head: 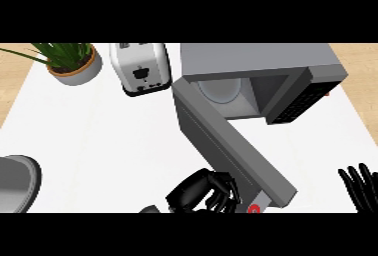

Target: Pick up the milk, place it into the microwave and close the microwave

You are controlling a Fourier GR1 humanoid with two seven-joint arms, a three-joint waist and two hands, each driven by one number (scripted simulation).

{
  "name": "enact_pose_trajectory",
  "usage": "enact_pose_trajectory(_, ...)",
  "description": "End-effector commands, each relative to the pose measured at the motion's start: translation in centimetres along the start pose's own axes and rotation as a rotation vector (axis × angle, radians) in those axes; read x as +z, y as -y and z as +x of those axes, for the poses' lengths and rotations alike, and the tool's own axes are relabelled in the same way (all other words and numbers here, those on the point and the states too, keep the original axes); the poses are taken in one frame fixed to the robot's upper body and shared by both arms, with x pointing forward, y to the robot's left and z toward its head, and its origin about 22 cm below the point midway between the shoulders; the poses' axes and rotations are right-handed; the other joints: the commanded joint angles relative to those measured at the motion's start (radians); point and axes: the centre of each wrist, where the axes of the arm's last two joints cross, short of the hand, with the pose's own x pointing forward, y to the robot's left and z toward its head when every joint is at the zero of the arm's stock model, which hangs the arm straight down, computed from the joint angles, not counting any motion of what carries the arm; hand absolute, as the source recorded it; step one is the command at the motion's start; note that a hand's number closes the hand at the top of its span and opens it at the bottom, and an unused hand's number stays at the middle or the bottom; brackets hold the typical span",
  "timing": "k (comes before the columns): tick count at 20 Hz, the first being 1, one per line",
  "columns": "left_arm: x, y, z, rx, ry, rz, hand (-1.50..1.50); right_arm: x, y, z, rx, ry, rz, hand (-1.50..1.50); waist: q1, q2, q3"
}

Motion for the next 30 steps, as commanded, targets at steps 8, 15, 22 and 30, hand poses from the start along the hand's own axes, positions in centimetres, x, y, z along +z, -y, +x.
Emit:
enact_pose_trajectory(8,-4.4,1.7,2.5,-0.078,0.041,0.086,1.50,-3.4,-3.2,5.1,-0.057,0.059,0.203,-1.50,-0.046,0.014,-0.001)
enact_pose_trajectory(15,-6.3,-0.3,3.5,-0.046,0.068,0.283,1.50,-3.7,-4.4,6.2,-0.080,0.048,0.232,-1.50,-0.084,0.026,-0.002)
enact_pose_trajectory(22,-9.0,-3.0,5.1,-0.068,0.077,0.404,1.50,-3.9,-4.6,8.5,-0.069,0.039,0.214,-1.50,-0.108,0.031,0.000)
enact_pose_trajectory(30,-10.9,-5.7,5.7,-0.031,0.096,0.467,1.50,-5.0,-4.7,9.8,-0.064,0.034,0.226,-1.50,-0.125,0.049,0.000)
